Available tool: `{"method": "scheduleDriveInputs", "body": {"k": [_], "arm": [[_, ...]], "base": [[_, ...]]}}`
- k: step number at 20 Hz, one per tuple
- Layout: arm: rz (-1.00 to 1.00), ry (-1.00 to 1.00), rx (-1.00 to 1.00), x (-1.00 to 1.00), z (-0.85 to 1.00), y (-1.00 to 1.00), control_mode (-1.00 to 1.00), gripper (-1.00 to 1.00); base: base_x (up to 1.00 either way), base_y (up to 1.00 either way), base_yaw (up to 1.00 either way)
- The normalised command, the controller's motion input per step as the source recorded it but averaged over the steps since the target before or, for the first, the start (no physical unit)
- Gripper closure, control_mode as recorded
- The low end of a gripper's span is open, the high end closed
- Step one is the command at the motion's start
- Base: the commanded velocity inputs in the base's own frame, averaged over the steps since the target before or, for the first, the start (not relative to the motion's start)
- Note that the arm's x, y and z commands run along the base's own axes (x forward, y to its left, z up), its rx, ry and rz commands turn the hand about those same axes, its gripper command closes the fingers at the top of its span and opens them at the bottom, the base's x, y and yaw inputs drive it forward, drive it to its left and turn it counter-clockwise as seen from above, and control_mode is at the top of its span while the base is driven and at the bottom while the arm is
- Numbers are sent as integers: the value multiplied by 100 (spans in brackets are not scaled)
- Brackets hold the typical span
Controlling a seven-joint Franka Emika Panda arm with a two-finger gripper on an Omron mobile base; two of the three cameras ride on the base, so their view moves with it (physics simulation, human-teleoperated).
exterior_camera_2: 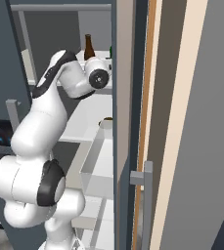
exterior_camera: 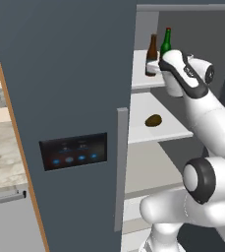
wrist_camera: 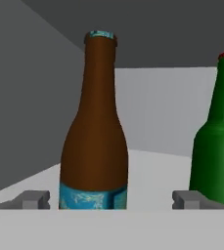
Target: Place the beers on the top shelf of the fridge to keep them out of children's reach, and place the avocado on lower shelves for easy access.
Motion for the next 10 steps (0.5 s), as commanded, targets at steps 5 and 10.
{"method": "scheduleDriveInputs", "body": {"k": [5,10], "arm": [[0,10,-13,-76,18,0,-100,-100],[0,9,-13,-57,2,0,-100,-100]], "base": [[0,0,0],[0,0,0]]}}
